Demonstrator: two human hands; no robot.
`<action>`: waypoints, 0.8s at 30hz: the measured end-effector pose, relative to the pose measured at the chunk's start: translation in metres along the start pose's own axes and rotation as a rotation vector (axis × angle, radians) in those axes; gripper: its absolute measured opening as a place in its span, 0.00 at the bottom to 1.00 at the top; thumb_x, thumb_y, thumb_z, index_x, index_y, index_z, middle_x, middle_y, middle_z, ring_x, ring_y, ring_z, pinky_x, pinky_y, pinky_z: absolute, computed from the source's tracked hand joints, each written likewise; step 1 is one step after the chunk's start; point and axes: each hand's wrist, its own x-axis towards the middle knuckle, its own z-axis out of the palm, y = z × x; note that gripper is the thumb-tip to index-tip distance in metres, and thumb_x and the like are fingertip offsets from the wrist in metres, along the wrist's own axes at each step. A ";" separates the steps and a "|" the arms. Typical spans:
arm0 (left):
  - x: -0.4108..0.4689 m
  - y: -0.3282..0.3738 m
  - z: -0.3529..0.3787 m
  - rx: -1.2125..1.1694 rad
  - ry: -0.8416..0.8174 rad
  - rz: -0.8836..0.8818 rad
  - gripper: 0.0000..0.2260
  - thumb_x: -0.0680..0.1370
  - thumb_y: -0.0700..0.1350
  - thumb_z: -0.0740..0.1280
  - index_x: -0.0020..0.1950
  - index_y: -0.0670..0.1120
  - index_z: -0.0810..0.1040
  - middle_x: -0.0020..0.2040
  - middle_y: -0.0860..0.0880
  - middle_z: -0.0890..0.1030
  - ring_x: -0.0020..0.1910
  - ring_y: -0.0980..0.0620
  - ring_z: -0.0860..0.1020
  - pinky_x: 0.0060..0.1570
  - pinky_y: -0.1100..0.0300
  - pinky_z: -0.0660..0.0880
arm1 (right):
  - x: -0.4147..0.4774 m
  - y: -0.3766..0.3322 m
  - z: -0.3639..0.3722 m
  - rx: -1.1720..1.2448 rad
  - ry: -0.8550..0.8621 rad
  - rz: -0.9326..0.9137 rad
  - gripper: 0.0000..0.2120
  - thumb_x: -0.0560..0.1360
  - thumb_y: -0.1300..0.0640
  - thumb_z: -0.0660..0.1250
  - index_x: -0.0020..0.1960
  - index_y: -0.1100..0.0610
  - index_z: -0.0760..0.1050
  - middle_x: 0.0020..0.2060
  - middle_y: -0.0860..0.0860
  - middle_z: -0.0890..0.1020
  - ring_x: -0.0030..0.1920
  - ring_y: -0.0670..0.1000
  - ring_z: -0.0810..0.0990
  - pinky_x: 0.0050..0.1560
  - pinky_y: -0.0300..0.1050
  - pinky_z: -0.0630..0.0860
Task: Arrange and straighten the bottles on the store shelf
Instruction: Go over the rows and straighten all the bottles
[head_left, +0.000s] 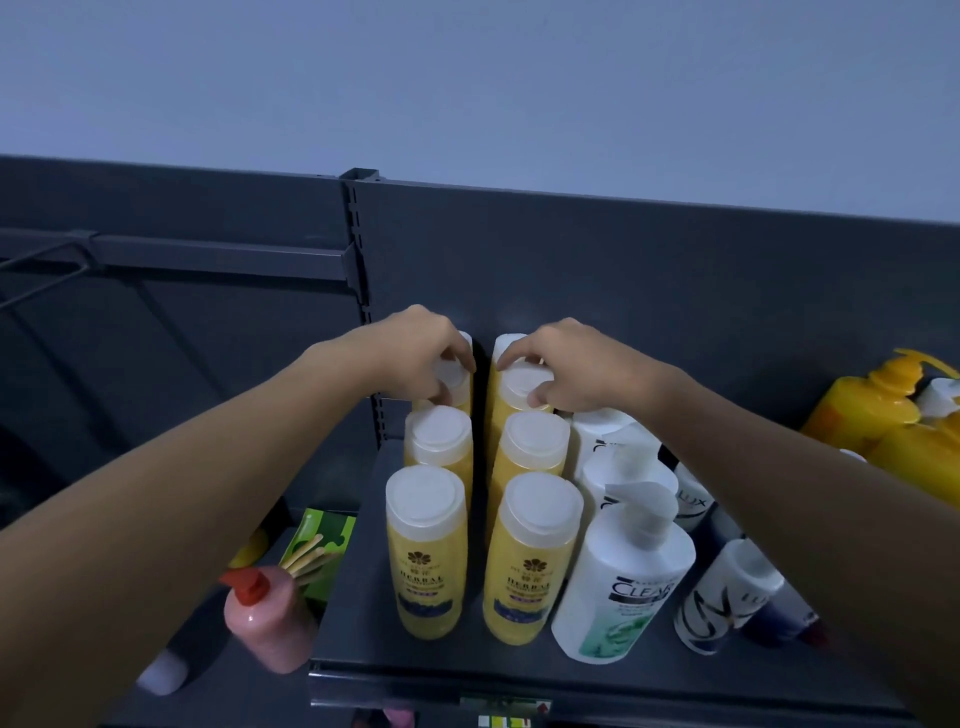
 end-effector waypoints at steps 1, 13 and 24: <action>0.001 0.001 0.000 -0.006 -0.001 0.005 0.22 0.71 0.48 0.77 0.64 0.60 0.81 0.58 0.53 0.81 0.58 0.49 0.77 0.55 0.49 0.80 | -0.001 0.000 0.000 -0.002 0.002 0.005 0.26 0.74 0.58 0.76 0.68 0.42 0.76 0.59 0.52 0.80 0.61 0.54 0.78 0.56 0.51 0.79; 0.010 0.007 0.000 0.023 -0.029 0.012 0.23 0.72 0.50 0.77 0.67 0.59 0.80 0.58 0.56 0.79 0.59 0.50 0.77 0.54 0.53 0.78 | 0.000 0.002 0.000 -0.005 -0.004 -0.027 0.25 0.75 0.57 0.76 0.69 0.43 0.76 0.55 0.46 0.77 0.61 0.50 0.76 0.51 0.45 0.73; 0.034 -0.019 -0.010 0.026 0.076 -0.034 0.18 0.80 0.43 0.67 0.69 0.57 0.78 0.58 0.50 0.75 0.61 0.45 0.75 0.60 0.46 0.76 | 0.033 0.020 -0.012 -0.125 0.065 -0.114 0.32 0.78 0.70 0.63 0.73 0.41 0.73 0.63 0.50 0.73 0.65 0.54 0.74 0.56 0.44 0.73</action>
